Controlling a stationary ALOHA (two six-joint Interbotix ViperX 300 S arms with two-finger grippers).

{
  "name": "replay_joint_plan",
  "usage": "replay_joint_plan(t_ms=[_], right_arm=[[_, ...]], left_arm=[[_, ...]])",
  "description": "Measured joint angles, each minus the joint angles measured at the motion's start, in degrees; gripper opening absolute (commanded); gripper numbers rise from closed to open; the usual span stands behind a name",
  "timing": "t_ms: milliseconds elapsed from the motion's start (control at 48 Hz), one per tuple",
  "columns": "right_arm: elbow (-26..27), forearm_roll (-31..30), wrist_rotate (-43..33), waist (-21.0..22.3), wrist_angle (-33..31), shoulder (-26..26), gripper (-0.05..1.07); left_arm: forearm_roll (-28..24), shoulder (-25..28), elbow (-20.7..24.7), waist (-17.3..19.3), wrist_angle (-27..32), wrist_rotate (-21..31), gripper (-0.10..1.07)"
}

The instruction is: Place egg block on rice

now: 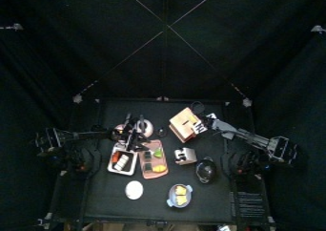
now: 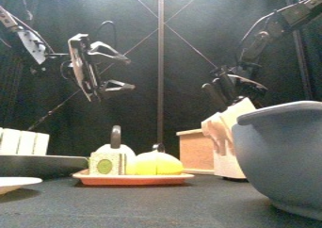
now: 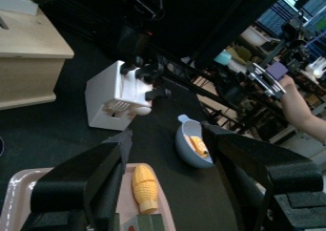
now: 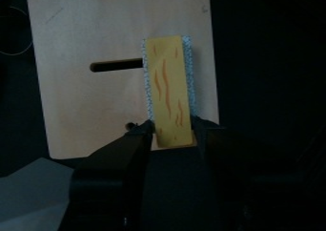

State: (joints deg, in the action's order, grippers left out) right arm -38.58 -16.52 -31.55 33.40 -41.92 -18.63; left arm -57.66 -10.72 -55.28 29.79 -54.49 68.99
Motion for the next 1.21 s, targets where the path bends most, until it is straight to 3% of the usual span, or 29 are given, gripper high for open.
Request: replay_joint_plan(t_ms=[521,938,1208], right_arm=[[3.78,0.0,0.0,-0.18,-3.34,-0.62,0.82],[4.04,-0.18,0.0,0.0,-2.64,1.32,0.54],[4.48,-0.62,0.0,0.0,-0.97,3.25,0.53]], left_arm=[[0.09,-0.09,-0.09,0.09,0.0,0.0,0.94],[0.0,0.0,-0.09,0.0,0.0,0.0,0.94],[0.0,-0.09,-0.35,0.0,0.0,0.0,0.94]])
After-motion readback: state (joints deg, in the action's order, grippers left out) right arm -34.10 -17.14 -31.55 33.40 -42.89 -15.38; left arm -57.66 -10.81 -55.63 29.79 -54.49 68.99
